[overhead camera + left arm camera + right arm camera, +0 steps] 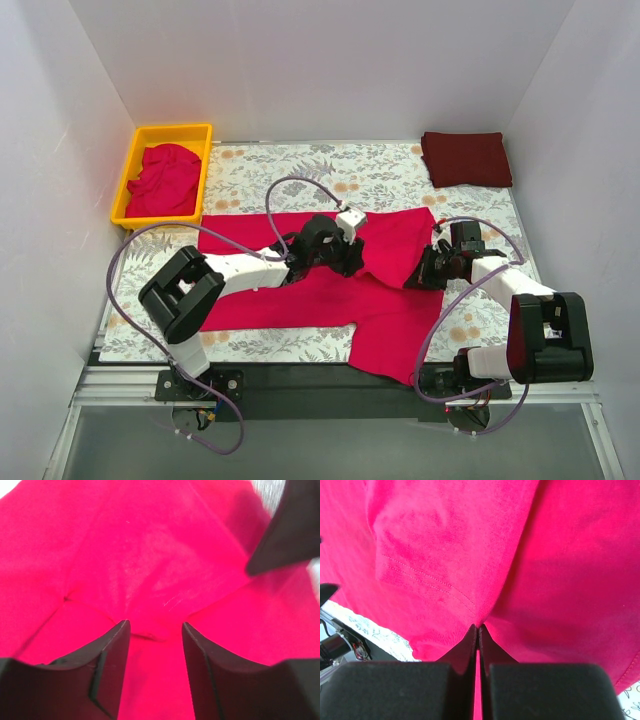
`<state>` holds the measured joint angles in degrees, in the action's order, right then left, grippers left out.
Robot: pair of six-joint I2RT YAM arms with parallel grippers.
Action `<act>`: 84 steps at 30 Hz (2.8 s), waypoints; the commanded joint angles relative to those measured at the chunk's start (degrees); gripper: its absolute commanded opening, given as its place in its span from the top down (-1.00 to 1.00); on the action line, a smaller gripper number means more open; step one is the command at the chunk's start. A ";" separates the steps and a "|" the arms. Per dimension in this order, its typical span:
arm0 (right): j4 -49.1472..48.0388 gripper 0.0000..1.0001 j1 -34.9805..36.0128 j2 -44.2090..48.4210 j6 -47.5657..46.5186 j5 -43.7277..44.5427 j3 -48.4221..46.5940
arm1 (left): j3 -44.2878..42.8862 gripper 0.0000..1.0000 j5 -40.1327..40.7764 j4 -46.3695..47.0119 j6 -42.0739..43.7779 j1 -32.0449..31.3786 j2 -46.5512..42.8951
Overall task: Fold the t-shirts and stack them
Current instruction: Fold the tshirt
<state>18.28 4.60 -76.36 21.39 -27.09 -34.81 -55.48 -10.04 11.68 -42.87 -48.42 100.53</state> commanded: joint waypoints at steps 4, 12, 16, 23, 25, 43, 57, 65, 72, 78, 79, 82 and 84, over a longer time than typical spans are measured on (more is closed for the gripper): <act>-0.79 0.97 -0.12 0.95 -0.56 0.20 0.27 | -2.17 -0.02 12.16 -14.48 -39.19 0.79 -4.03; -2.29 0.97 -0.12 0.24 -0.64 -0.16 0.62 | -8.58 0.38 12.16 -23.11 -49.76 0.79 3.00; -3.08 0.97 -0.12 -0.28 -0.38 -0.50 0.88 | -9.55 0.41 10.13 -23.11 -50.29 0.79 4.76; -4.22 0.97 -0.12 -0.99 -0.12 -1.03 1.23 | -10.34 0.37 7.76 -20.65 -49.50 0.70 6.08; -4.31 0.97 -0.12 -1.08 -0.03 -1.03 1.32 | -10.61 0.36 6.97 -20.21 -49.50 0.52 6.34; -4.48 0.97 -0.12 -0.90 -0.03 -1.21 1.50 | -12.37 0.86 8.28 -21.44 -48.36 -0.71 8.89; -1.24 0.97 -0.12 1.03 -0.12 -1.56 1.23 | -21.06 1.00 12.33 -36.11 -43.44 -0.71 9.68; 1.75 0.97 -0.03 3.94 -0.56 0.02 1.67 | -23.70 1.00 11.71 -41.30 -42.30 -0.71 11.70; 0.79 0.95 0.23 2.27 -0.82 0.37 3.16 | -25.99 1.00 11.37 -45.70 -41.06 -0.71 12.94; 0.53 0.35 0.15 1.56 -1.96 0.98 1.94 | -25.38 0.52 10.13 -44.99 -41.24 -0.71 12.68; 0.61 0.28 0.15 2.08 -2.22 2.47 0.98 | -25.29 0.43 11.09 -45.08 -41.15 -0.62 12.15; 0.61 0.03 -0.99 1.65 -2.49 4.06 -4.03 | -25.11 0.05 11.98 -45.08 -40.80 0.52 8.90; -0.44 -0.02 -2.66 -0.18 -2.32 3.98 -8.51 | -23.89 -0.06 12.76 -44.82 -40.45 2.89 5.49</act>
<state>20.43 3.81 -75.40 19.64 -24.49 -36.40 -79.50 0.95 -32.80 -83.94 -48.18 113.34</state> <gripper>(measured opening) 0.503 0.513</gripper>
